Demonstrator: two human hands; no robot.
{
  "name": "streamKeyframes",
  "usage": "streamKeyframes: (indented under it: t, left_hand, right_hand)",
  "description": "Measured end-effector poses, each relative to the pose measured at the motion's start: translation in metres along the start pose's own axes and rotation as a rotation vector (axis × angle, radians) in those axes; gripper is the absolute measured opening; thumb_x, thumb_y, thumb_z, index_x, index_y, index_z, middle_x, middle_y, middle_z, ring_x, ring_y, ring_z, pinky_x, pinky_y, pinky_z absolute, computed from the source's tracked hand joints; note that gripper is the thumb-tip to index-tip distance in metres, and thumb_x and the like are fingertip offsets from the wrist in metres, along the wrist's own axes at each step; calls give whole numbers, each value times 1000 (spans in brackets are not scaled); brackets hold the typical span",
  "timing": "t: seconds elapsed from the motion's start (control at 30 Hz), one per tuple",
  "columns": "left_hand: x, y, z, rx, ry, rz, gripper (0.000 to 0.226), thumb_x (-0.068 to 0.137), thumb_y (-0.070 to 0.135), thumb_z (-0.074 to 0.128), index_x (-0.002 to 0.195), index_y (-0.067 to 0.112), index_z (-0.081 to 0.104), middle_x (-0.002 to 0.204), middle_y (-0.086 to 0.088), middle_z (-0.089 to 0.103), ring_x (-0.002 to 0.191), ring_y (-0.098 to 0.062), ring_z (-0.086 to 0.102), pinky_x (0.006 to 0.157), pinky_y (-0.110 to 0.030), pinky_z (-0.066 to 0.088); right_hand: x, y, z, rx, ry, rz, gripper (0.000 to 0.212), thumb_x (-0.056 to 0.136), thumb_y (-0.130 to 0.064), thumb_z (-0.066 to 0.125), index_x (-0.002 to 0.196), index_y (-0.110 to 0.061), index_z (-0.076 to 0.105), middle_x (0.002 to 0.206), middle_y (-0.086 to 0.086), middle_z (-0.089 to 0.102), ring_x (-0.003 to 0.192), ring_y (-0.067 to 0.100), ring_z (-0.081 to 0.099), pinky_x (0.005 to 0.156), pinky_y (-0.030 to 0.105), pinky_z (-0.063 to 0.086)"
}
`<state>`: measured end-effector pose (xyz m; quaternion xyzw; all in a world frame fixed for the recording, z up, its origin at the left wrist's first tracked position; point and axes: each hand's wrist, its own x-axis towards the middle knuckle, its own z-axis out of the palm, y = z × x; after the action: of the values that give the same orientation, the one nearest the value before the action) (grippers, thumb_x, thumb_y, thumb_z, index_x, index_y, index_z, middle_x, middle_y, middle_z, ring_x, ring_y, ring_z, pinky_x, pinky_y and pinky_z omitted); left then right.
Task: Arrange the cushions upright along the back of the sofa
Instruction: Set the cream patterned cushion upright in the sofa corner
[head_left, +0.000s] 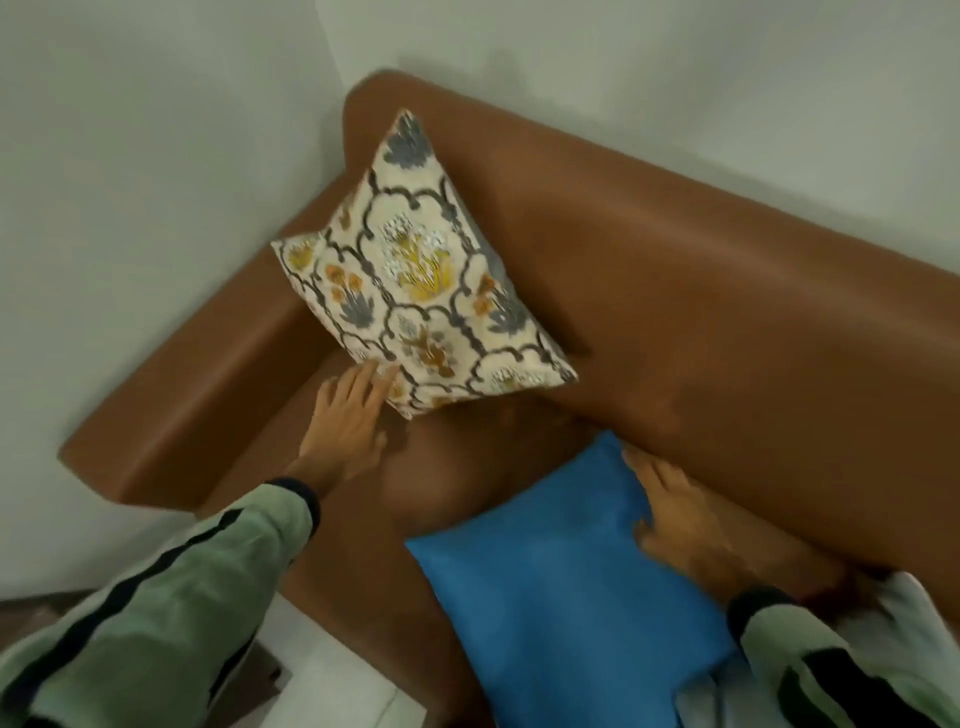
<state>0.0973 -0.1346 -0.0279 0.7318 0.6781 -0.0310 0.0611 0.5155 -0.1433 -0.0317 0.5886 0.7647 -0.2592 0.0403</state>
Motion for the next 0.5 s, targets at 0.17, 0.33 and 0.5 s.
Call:
streamKeyframes:
  t: [0.17,0.33,0.5]
  left_hand:
    - [-74,70,74,51,-399,271,118,69,46,73,154,29,-7,163,-14,13,147,-37,17,112,-57,20]
    - [-124,119,151,6,-376,244,146,45,49,85,154,12,-5,154,-23,32,141,-36,29,102,-59,38]
    - [-132,125,156,-192,-252,192,125,60,43,75,155,24,-4,156,-17,30,129,-35,42,94,-52,42]
  right_hand:
    - [-106,81,75,-130,-302,-5,106,61,-62,46,137,-49,-26,160,5,4,145,26,14,109,46,27]
    - [-139,99,130,-45,-212,170,115,56,-62,46,135,-43,-36,159,19,1,144,36,14,108,56,25]
    - [-131,116,135,158,-301,366,141,45,-70,68,136,-39,-36,159,13,8,145,29,11,113,52,13]
